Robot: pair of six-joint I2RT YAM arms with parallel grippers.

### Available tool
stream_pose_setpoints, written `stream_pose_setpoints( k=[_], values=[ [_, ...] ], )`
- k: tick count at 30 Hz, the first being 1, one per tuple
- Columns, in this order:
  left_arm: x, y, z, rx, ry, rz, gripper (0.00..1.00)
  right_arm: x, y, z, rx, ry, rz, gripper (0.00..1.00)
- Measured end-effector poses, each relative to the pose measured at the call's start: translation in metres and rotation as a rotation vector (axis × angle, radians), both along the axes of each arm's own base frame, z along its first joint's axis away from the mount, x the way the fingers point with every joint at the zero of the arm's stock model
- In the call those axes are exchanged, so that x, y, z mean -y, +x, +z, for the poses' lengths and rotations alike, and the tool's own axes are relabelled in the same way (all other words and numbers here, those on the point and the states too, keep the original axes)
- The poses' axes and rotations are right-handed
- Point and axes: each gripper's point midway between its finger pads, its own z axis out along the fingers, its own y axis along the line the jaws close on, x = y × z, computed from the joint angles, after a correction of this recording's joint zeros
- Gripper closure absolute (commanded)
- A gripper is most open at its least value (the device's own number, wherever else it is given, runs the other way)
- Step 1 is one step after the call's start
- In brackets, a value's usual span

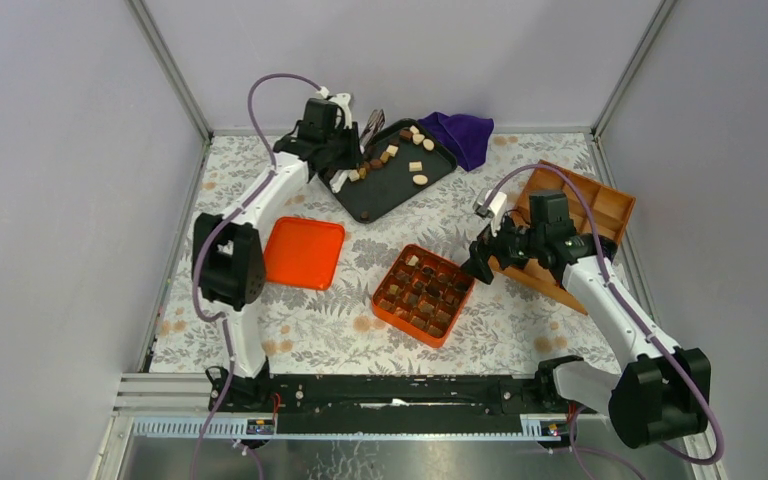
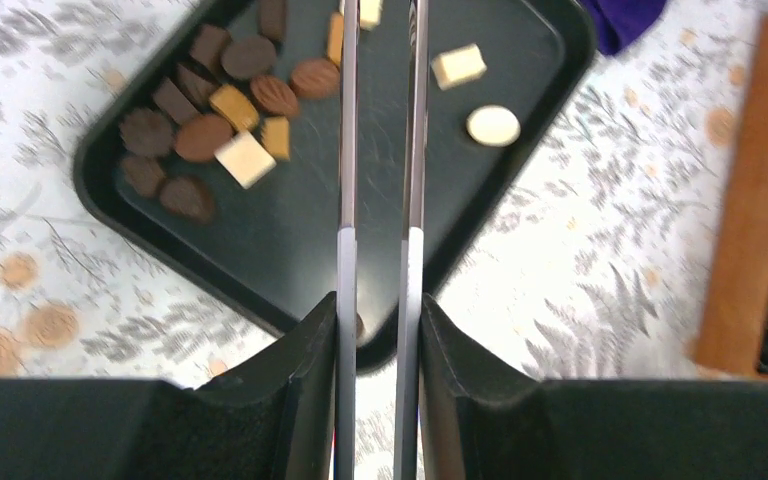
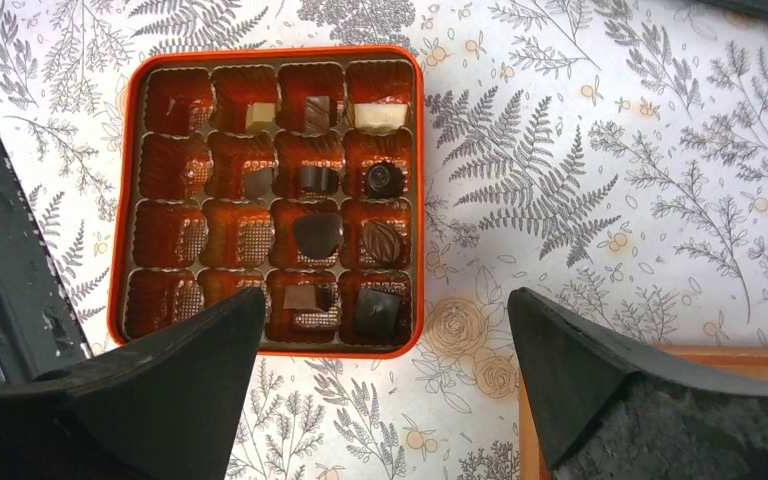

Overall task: Pack the chocolate
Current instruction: Pick up the fake chocolate from the plate, then pick up the packing box from the center of the board.

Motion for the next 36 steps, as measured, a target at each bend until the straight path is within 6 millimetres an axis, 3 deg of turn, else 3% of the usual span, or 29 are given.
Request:
stream_pose_setpoints(
  k=[4, 8, 9, 14, 19, 22, 29, 36],
  values=[
    [0.007, -0.040, 0.007, -0.045, -0.100, -0.026, 1.00, -0.005, -0.015, 0.003, 0.123, 0.058, 0.047, 0.00],
    [0.013, -0.092, 0.017, -0.092, -0.204, -0.065, 1.00, -0.012, -0.043, -0.007, 0.228, 0.104, 0.174, 0.00],
    [0.015, -0.108, 0.022, -0.091, -0.226, -0.079, 1.00, -0.012, -0.045, -0.010, 0.228, 0.104, 0.190, 0.05],
    [0.017, -0.186, 0.042, -0.057, -0.302, -0.139, 1.00, -0.015, -0.029, -0.031, 0.128, 0.075, 0.193, 0.31],
    [0.020, -0.252, 0.029, -0.063, -0.348, -0.187, 1.00, -0.015, 0.000, -0.046, 0.027, 0.020, 0.146, 0.34],
    [0.020, -0.285, 0.020, -0.079, -0.379, -0.203, 1.00, -0.020, 0.001, -0.055, 0.018, -0.037, 0.143, 0.34],
    [0.013, -0.329, 0.019, -0.059, -0.465, -0.207, 1.00, -0.030, 0.004, -0.082, 0.001, -0.169, 0.148, 0.36],
    [0.008, -0.344, 0.021, -0.075, -0.491, -0.196, 1.00, -0.021, 0.022, -0.100, 0.005, -0.260, 0.100, 0.44]
  ],
)
